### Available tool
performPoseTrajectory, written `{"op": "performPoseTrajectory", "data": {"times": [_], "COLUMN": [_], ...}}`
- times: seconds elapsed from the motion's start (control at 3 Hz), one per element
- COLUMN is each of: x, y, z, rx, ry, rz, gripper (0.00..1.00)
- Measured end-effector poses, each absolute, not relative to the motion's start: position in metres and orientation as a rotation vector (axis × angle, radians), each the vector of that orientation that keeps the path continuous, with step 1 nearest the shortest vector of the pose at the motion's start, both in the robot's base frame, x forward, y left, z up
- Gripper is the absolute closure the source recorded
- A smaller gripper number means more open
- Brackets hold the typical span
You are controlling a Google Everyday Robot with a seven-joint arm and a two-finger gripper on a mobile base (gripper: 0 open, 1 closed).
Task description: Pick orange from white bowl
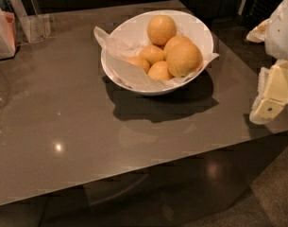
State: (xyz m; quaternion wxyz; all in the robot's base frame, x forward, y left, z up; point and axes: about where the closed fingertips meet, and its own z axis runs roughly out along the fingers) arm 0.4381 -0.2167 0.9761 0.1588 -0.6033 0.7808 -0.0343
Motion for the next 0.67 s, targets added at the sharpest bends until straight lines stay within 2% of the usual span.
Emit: {"op": "performPoseTrajectory", "data": {"times": [0.67], "x": [0.4458], "y": [-0.2124], "z": [0.9811], "rx": [-1.703], "ry": [2.214], "rz": [-0.084], "gripper": [0.00]}}
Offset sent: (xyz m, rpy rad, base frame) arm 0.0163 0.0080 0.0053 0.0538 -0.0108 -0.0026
